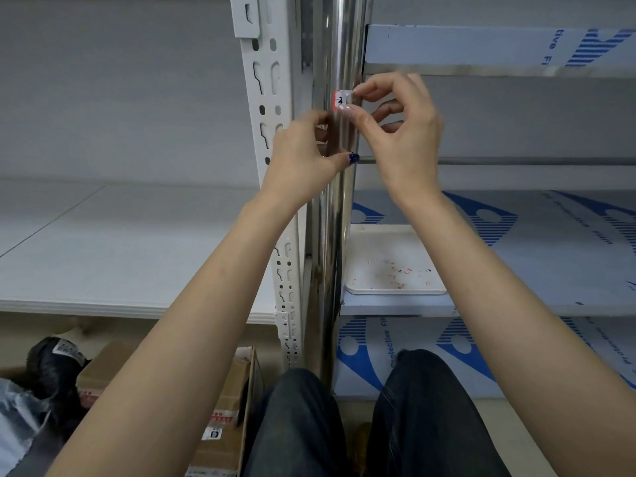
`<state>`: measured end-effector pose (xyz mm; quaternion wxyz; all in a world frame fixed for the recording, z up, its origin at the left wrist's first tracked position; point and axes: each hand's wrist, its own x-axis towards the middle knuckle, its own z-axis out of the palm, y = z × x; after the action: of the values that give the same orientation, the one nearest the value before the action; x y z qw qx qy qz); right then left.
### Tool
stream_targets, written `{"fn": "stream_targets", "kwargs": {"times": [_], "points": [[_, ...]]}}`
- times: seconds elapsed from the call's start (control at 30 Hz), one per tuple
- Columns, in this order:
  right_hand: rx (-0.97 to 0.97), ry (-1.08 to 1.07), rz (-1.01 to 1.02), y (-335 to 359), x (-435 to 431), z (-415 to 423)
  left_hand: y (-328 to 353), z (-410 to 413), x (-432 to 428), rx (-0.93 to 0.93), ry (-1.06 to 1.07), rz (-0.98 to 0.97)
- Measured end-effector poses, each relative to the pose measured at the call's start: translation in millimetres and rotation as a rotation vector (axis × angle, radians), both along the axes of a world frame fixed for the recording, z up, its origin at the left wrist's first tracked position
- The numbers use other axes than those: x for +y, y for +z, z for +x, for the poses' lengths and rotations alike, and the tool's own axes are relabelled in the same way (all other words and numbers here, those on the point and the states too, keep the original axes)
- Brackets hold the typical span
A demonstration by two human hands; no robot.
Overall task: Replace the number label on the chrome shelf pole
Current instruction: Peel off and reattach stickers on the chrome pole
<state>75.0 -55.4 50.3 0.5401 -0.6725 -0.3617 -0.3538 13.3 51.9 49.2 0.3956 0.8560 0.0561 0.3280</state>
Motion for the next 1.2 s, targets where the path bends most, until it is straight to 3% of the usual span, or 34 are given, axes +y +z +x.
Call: {"fn": "stream_targets", "kwargs": {"times": [0.27,0.77,1.2], "points": [[-0.065,-0.075,0.002,4.4,8.1,-0.7,-6.2,-1.4,-1.3,-0.051,0.005,0.010],[0.029,-0.112,-0.033,-4.0,8.2,-8.6,-10.3,-5.3,-2.3,-0.063,-0.003,-0.008],[0.310,-0.153,0.045,-20.0,-22.6,11.9,-15.1,-2.1,-1.3,-0.077,0.003,-0.036]]}}
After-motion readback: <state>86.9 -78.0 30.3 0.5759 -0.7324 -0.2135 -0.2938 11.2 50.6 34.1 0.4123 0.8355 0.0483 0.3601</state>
